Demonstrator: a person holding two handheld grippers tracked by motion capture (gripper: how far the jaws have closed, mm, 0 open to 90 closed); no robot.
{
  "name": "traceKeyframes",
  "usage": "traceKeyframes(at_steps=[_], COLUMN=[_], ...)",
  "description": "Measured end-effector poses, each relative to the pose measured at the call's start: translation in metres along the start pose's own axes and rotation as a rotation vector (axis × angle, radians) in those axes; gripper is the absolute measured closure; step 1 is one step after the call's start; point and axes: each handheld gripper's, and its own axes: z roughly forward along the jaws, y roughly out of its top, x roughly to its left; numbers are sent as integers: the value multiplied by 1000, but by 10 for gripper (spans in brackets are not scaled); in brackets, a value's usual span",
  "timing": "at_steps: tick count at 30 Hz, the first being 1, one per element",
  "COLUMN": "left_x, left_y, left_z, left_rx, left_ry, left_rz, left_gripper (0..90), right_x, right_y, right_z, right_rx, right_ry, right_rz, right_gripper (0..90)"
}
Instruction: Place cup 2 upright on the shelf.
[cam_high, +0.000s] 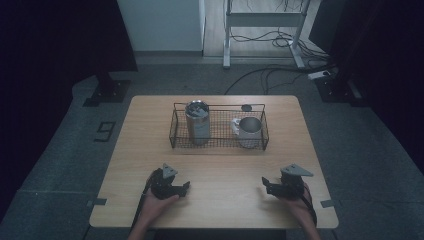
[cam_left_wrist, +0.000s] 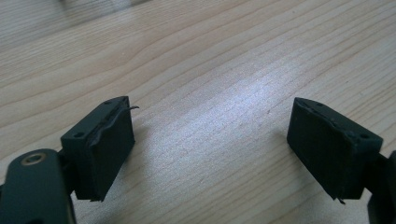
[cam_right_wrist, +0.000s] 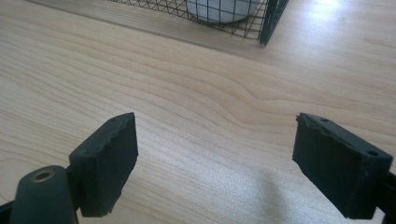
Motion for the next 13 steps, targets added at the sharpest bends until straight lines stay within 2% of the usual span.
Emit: traceKeyframes(at_steps=[13], left_x=[0], left_y=[0], left_z=[0], left_rx=[1], left_ry=[0], left_rz=[1], left_gripper=[148], right_x=[-4], right_y=[-3], right_z=[0], right_rx=[1], right_ry=[-12], right_rz=[8], right_gripper=[142])
